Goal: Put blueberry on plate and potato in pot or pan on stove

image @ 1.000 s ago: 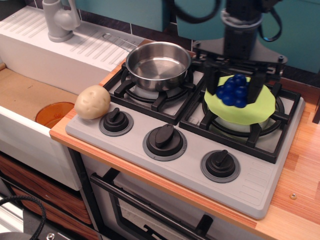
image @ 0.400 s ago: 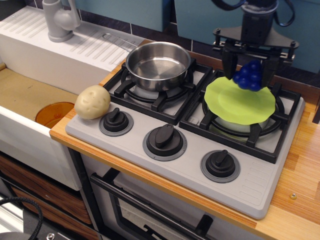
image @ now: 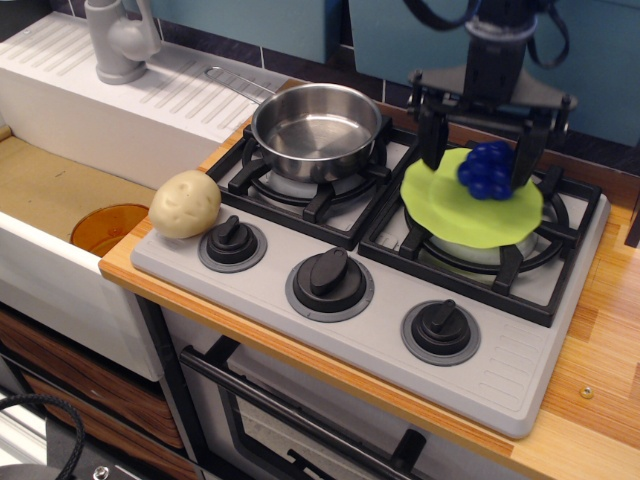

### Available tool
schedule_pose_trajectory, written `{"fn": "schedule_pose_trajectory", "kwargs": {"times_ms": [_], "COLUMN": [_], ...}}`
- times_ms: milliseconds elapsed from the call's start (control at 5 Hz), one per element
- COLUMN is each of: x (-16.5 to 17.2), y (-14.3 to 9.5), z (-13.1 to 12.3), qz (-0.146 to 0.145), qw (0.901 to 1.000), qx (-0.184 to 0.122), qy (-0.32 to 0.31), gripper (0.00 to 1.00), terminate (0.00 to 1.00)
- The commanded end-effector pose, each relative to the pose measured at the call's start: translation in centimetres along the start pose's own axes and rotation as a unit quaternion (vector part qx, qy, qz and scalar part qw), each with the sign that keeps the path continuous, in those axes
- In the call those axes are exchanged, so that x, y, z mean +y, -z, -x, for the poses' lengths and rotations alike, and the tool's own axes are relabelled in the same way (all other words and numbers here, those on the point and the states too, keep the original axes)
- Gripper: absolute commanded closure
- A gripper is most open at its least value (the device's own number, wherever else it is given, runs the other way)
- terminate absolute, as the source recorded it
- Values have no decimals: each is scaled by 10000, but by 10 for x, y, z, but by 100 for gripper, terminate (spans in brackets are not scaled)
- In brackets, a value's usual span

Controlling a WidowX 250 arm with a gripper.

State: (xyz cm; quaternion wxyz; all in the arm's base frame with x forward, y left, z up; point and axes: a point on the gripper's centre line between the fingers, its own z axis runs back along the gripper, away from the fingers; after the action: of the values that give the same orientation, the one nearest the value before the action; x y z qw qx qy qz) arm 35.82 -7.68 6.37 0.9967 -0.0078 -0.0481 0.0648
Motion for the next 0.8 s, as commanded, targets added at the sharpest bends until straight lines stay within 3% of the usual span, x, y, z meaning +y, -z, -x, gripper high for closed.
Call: {"fn": "schedule_pose_trajectory", "kwargs": {"times_ms": [0,200,600], "x": [23,46,46], "y": [-70,-95,-95], "z": [7,9,9], "qz": [29,-52,-52], "qw": [9996,9982,9982], "qx": [-16,111,111], "qy": [297,584,584], "gripper": [0,0,0], "terminate": [0,0,0]}}
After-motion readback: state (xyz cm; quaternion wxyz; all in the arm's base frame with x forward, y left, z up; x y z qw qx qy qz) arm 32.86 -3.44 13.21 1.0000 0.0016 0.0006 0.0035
